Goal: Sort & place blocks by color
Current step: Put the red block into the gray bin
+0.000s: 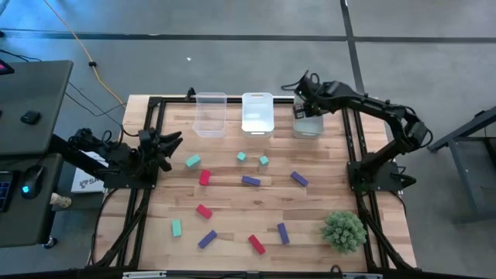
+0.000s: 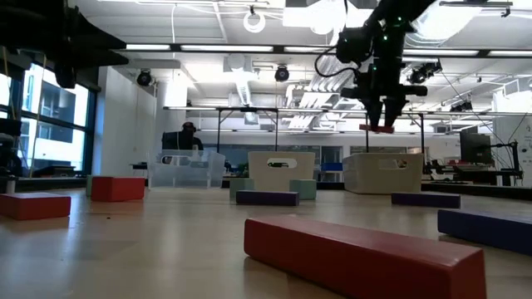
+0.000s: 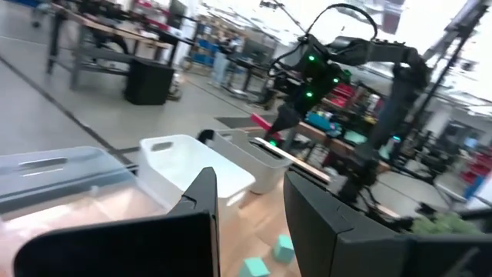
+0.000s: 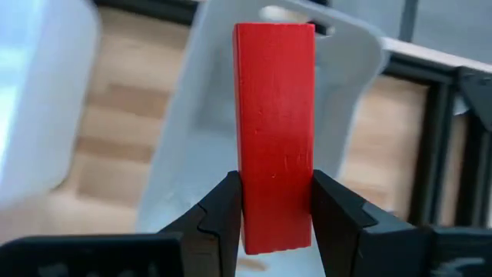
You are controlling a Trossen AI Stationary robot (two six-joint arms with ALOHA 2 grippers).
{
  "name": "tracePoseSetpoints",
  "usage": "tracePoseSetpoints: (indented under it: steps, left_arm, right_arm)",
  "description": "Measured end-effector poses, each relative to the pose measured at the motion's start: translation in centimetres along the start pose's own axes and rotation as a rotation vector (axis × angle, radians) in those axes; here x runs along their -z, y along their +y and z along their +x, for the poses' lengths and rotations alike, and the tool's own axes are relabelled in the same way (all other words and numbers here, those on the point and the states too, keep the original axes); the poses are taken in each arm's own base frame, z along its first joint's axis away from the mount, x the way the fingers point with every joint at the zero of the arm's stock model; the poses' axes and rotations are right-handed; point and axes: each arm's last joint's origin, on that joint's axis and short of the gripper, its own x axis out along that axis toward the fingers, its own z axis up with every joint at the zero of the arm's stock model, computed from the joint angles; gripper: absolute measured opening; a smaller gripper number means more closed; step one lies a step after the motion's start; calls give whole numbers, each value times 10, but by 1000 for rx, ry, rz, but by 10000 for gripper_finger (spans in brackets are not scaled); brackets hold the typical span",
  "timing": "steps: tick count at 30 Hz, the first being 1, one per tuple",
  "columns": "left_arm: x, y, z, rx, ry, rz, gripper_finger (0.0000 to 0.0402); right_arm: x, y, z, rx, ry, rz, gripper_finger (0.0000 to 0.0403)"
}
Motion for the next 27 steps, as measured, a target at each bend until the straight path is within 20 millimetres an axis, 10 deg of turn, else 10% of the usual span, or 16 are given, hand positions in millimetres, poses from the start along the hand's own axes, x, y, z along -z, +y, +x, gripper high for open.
tracePoseSetpoints:
  steps: [27]
  left_arm:
    - [0,1,0,-39,-11,3,71]
  right_arm:
    - [-2,7,89,-35,302,29,110]
